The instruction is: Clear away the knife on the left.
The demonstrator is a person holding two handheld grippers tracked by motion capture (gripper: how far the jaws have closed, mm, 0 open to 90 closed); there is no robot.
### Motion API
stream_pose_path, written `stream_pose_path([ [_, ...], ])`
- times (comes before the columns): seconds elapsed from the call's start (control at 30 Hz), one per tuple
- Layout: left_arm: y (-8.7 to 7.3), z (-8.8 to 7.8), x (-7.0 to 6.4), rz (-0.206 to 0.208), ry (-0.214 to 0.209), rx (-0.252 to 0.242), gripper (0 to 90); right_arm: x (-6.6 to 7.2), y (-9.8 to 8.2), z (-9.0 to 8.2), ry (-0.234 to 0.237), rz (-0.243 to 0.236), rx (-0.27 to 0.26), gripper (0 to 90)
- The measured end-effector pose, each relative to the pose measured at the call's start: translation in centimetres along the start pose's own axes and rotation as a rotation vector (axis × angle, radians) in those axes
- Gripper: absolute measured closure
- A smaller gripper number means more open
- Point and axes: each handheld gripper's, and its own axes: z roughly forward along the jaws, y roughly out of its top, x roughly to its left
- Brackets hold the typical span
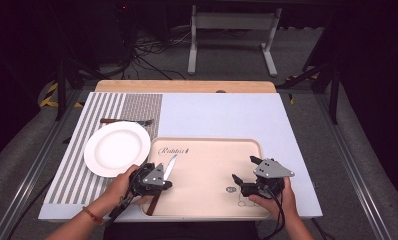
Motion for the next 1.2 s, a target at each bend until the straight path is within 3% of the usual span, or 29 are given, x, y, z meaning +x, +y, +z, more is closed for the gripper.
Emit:
stream_pose_path([
  [0.13, -0.8, -0.6, 0.4, -0.017, -0.011, 0.000, 88.6, 0.1, 0.0, 0.2, 0.004, -0.003, 0.010, 16.0],
  [0.67, -1.7, -1.3, 0.6, -0.026, 0.029, 0.016, 86.9, 0.1, -0.1, 0.3, 0.003, 0.010, 0.009, 15.6],
  [1.0, -2.0, -1.6, 0.4, -0.022, 0.063, -0.032, 82.8, 0.0, -0.1, 0.2, 0.002, 0.007, 0.000, 15.6],
  [1.2, -1.9, -1.9, 0.3, 0.004, 0.079, -0.057, 81.8, 0.0, -0.1, 0.2, 0.000, 0.005, 0.000, 15.6],
])
